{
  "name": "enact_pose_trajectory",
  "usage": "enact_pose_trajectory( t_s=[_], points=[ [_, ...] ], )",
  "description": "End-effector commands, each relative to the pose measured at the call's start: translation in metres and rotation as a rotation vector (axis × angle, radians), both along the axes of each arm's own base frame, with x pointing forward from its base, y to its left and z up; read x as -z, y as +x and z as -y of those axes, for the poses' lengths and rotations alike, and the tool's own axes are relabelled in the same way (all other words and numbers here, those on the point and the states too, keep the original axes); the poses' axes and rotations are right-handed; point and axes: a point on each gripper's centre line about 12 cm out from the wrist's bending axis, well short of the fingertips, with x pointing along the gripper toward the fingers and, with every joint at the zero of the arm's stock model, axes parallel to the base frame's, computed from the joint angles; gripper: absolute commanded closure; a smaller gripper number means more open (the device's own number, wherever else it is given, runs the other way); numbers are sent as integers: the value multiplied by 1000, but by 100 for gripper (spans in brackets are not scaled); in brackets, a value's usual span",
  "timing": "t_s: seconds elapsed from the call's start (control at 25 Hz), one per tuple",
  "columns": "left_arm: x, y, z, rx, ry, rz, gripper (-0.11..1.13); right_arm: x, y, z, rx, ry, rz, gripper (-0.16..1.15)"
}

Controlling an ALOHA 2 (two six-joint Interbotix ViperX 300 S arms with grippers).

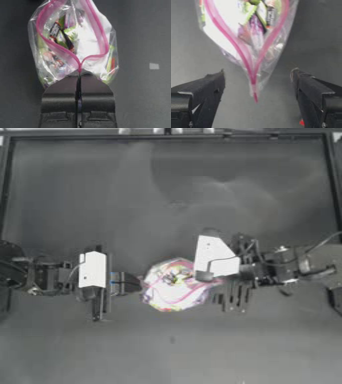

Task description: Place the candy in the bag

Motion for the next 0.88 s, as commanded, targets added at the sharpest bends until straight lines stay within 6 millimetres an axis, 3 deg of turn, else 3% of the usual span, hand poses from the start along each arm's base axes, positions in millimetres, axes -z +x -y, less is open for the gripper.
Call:
enact_pose_trajectory(
  t_s=[0.04, 0.56, 0.88],
  points=[
    [-10, 5, 1, 3, 0, 37, 96, -21, -6, 10, 28, -15, 30, -3],
    [-10, 5, 0, 1, 0, 37, 96, -26, -51, 39, 146, 5, 26, -3],
    [-10, 9, 0, 2, 2, 38, 96, -12, -63, 56, 234, 42, 38, -3]
  ],
)
